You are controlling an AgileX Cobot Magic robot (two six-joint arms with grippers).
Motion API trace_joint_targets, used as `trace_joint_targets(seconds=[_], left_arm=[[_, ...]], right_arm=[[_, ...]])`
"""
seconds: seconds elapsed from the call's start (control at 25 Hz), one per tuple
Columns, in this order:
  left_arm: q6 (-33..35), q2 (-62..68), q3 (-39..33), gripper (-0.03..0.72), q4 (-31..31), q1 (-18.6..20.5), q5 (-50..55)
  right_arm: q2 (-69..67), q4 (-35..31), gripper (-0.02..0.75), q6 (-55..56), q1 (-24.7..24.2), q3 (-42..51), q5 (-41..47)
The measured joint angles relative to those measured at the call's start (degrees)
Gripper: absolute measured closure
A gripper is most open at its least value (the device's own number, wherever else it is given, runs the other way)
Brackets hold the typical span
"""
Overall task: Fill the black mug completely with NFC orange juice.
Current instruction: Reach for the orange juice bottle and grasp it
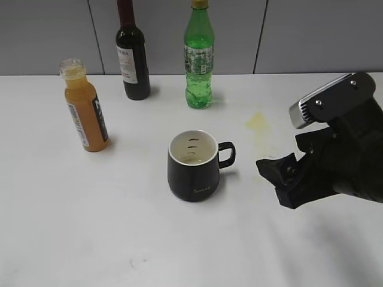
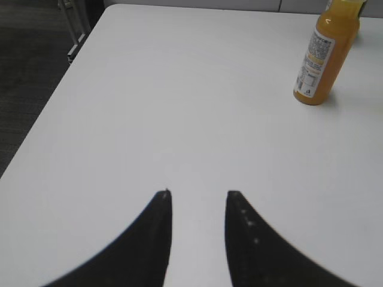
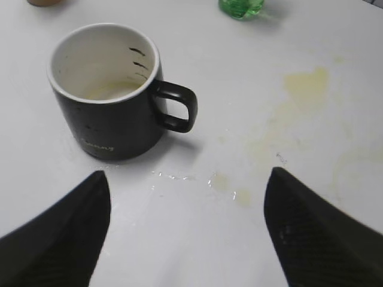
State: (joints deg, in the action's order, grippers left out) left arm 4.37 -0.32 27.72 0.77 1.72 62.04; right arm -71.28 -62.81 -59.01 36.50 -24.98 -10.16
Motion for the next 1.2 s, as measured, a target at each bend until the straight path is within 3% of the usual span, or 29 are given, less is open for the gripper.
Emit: trace_joint_targets(seconds=[0.52,0.76,1.08,1.2], left_arm=[[0.0,0.0,0.0,0.446,0.0,0.0,0.0],[0.0,0.0,0.0,0.446,0.0,0.0,0.0],[0.0,0.0,0.0,0.446,0.0,0.0,0.0],[0.0,0.0,0.0,0.446,0.0,0.0,0.0]], right_arm=[[0.0,4.8,0.130,-0.5,0.0,0.0,3.9],[0.0,10.1,0.130,-0.5,0.0,0.0,5.8],[0.0,11.4,0.132,0.4,0.0,0.0,8.4],[0.2,19.6,0.133,6.6,0.0,0.0,9.1]])
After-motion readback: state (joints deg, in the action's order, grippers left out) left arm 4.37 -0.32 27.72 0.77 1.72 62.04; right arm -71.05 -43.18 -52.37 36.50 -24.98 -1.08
